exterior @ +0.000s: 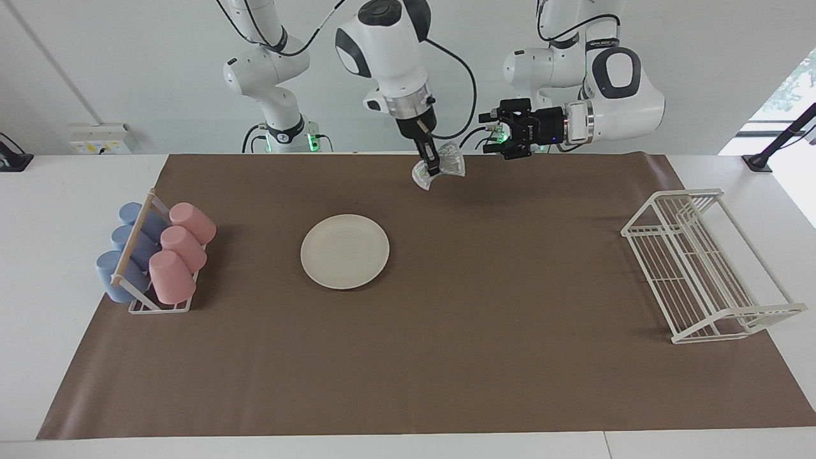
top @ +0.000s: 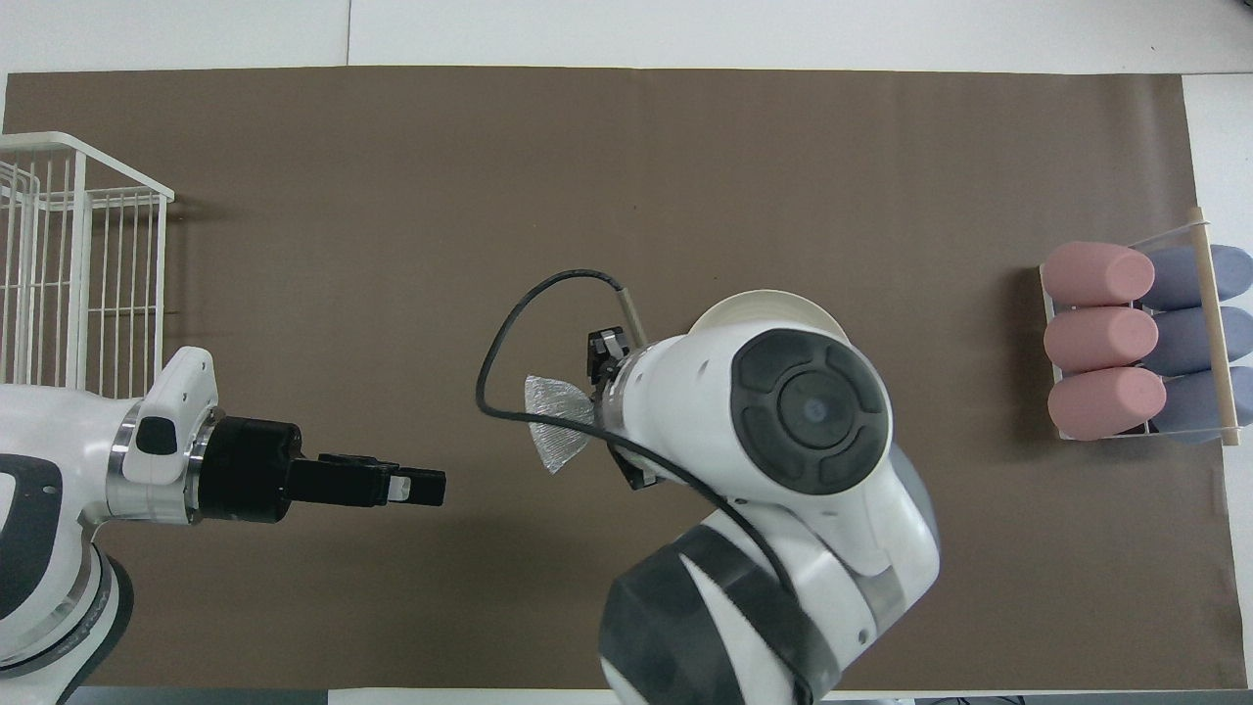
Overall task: Wipe plate with sponge
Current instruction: 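Rub the sponge over the plate surface with the right gripper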
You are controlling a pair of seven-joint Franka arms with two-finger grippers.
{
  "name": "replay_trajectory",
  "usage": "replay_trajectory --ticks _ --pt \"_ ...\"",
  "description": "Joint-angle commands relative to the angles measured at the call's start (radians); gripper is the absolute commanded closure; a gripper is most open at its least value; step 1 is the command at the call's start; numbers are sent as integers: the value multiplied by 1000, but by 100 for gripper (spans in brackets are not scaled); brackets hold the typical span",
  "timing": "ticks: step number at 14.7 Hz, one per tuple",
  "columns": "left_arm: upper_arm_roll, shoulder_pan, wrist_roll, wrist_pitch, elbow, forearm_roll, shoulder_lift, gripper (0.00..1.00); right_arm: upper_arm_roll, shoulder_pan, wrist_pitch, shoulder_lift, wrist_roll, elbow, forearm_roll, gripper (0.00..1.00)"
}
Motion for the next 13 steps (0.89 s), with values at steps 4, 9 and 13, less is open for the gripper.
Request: replay_trajectory --ticks 4,9,13 --pt "11 33 -70 11 14 219 -18 0 11 -136 312 40 -287 -258 -6 100" --pt "11 115 -161 28 68 428 -12 0 11 -147 466 103 -316 -373 -4 100" --pt "11 124 -308 108 149 595 15 0 11 -150 508 158 -338 -381 7 100"
